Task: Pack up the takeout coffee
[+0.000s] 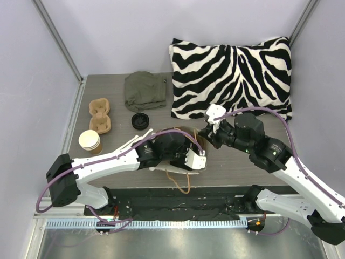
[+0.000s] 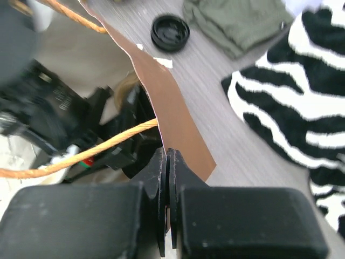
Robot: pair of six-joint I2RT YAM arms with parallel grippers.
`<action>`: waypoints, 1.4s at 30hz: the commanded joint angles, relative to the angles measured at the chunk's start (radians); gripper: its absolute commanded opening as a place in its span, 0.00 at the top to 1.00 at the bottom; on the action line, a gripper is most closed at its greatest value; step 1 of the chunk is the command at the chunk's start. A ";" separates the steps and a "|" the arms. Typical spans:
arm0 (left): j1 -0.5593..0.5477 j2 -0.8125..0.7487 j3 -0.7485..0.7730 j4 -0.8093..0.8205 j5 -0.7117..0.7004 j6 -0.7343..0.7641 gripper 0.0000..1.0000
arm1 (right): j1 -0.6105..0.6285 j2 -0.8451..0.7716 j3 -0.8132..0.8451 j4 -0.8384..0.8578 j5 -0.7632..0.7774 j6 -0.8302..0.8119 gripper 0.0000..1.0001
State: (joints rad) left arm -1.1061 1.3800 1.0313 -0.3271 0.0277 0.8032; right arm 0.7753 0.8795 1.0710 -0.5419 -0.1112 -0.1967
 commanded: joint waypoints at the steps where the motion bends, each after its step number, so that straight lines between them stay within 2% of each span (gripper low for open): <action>1: -0.018 -0.021 -0.033 0.006 -0.020 0.014 1.00 | 0.053 -0.043 0.015 0.129 0.001 -0.061 0.99; 9: -0.032 -0.041 -0.063 0.043 -0.054 0.010 1.00 | 0.102 -0.063 -0.016 0.145 0.018 -0.142 0.99; 16: -0.035 0.000 -0.059 0.031 -0.095 0.021 1.00 | 0.104 -0.050 -0.019 0.143 0.028 -0.070 0.99; 23: -0.035 0.063 -0.037 0.004 -0.069 0.016 1.00 | 0.104 -0.033 -0.020 0.132 -0.010 0.017 0.99; 31: -0.017 0.117 0.096 -0.197 0.026 -0.013 1.00 | 0.098 0.006 0.043 0.059 -0.070 0.111 0.99; 36: -0.009 0.137 0.197 -0.369 0.067 -0.012 1.00 | 0.061 0.047 0.107 0.002 -0.172 0.195 0.99; 42: -0.011 0.140 0.230 -0.409 0.043 0.014 1.00 | 0.042 0.067 0.116 -0.015 -0.226 0.230 0.99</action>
State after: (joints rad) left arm -1.1233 1.5047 1.2308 -0.6586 0.0658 0.8017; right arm 0.8116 0.9554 1.1297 -0.6147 -0.2070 -0.0410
